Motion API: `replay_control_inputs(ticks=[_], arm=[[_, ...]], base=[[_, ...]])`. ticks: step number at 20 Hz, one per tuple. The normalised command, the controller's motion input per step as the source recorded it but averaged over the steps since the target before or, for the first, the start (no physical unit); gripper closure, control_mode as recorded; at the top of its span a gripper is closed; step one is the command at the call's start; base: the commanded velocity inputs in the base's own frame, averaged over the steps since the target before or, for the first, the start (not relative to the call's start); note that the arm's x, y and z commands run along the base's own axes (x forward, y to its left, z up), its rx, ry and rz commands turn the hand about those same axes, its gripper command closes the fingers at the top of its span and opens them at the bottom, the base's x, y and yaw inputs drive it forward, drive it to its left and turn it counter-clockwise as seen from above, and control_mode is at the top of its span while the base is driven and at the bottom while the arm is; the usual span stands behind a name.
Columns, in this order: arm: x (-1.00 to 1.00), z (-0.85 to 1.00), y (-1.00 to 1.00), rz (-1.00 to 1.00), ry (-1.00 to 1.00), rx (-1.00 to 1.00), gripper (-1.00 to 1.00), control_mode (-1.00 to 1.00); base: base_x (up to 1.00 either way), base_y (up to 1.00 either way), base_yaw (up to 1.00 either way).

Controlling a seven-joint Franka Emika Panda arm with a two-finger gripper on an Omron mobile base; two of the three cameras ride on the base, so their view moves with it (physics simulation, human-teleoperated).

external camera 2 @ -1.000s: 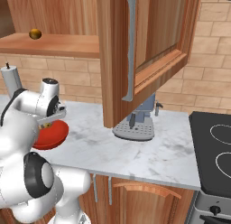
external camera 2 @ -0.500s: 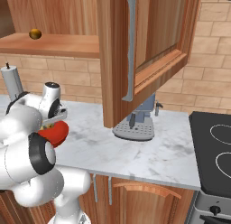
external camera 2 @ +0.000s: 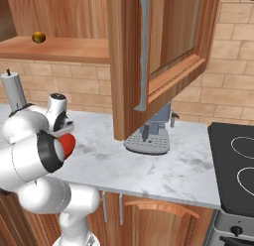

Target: Open the cabinet. Pick the banana and pear from the cabinet and place them into the bowl. Then close the cabinet.

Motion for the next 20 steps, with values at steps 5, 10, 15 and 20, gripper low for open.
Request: replay_control_inputs(ticks=[5,10,15,20], arm=[[0.07,-0.25,0.06,0.0,-0.02,0.0,1.0,-1.0],[0.09,-0.21,0.1,0.0,0.0,0.0,1.0,-1.0],[0.08,-0.17,0.13,0.0,0.0,0.0,1.0,-1.0],[0.03,-0.06,0.03,0.0,0.0,0.0,1.0,-1.0]], base=[[0.0,0.0,0.0],[0.0,0.0,0.0],[0.0,0.0,0.0],[0.0,0.0,0.0]])
